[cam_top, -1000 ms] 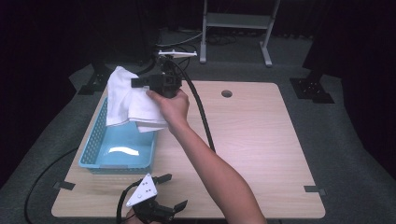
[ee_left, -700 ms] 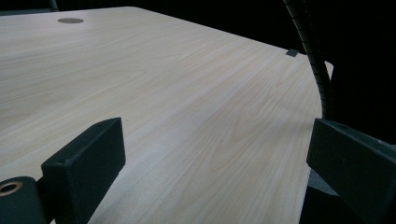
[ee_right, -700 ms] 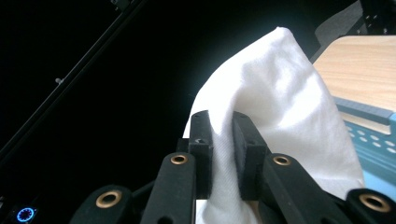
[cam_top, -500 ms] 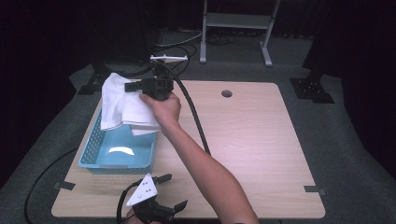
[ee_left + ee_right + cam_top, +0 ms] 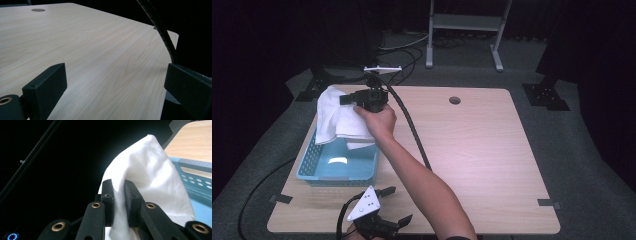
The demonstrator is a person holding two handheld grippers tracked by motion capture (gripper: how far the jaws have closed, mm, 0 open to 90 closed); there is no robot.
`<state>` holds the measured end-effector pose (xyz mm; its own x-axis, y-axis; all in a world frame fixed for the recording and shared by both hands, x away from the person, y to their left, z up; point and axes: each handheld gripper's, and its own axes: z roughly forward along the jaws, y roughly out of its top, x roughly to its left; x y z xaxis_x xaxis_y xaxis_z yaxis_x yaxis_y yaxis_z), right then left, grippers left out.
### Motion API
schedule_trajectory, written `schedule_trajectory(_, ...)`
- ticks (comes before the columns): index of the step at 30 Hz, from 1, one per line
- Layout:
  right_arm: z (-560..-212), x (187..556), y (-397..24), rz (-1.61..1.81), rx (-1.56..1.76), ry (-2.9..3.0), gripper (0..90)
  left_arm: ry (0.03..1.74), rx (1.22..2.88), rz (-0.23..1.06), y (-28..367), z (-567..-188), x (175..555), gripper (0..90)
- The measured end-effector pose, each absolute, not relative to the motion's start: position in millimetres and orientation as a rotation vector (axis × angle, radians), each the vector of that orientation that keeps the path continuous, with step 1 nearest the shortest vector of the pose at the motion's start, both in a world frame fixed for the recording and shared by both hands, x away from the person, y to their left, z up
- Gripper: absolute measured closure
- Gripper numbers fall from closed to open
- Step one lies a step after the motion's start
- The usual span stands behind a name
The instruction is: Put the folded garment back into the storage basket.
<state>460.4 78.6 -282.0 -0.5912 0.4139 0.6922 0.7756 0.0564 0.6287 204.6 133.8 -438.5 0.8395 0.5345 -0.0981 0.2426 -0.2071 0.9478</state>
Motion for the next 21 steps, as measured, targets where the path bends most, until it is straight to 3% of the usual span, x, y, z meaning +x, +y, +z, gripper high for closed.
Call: schedule_trajectory(21, -306, 465, 97, -1.486, -1.218, -2.029, 80.5, 0.596, 1.795, 0.296, 133, -439, 204, 4.1)
